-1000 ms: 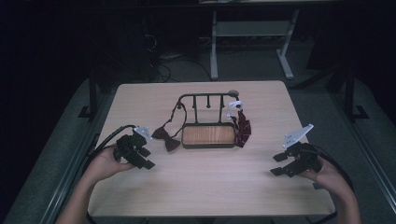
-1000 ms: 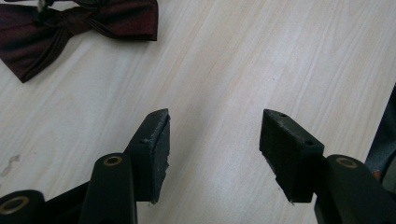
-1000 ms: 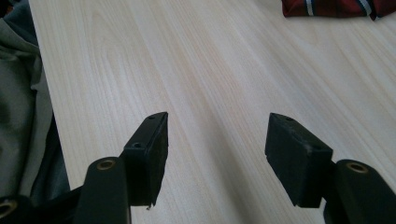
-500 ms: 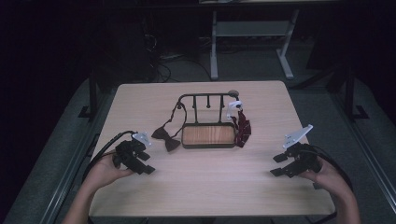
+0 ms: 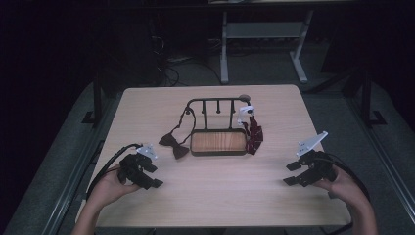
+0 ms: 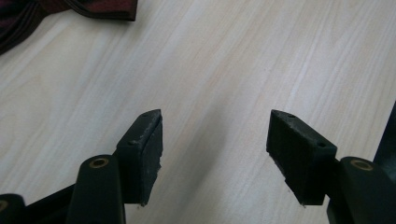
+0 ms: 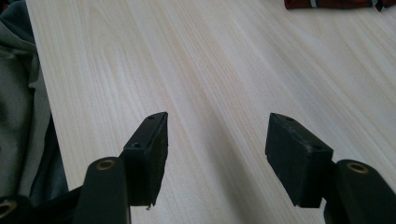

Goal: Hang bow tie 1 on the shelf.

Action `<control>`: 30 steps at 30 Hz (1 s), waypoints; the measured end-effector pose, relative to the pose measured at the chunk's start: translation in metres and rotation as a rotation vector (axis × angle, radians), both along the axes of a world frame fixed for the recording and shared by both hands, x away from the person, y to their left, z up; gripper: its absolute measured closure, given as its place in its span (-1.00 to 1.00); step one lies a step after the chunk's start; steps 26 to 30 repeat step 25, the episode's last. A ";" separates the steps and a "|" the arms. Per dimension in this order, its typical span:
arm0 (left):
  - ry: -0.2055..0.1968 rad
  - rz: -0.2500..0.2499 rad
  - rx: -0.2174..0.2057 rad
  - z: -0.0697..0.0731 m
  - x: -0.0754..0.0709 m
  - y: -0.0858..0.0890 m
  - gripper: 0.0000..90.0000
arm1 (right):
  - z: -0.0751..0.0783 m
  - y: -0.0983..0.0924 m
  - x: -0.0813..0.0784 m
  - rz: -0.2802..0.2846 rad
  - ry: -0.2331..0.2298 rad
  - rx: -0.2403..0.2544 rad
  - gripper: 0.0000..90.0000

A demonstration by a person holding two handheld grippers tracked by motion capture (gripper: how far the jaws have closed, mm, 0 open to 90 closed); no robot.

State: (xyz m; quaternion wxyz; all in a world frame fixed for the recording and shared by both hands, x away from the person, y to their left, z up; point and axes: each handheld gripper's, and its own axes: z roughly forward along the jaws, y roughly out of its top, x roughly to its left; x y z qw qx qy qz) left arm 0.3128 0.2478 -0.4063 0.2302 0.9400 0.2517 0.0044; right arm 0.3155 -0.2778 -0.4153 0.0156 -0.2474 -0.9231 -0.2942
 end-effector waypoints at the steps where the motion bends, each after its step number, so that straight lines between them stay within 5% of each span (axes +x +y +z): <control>1: 0.000 0.003 -0.003 0.000 -0.001 0.000 -0.21 | 0.000 0.000 0.000 -0.001 -0.002 0.001 -0.14; 30: -0.044 0.011 -0.049 -0.015 -0.014 -0.001 -0.32 | -0.002 0.001 -0.001 0.005 -0.003 0.004 -0.14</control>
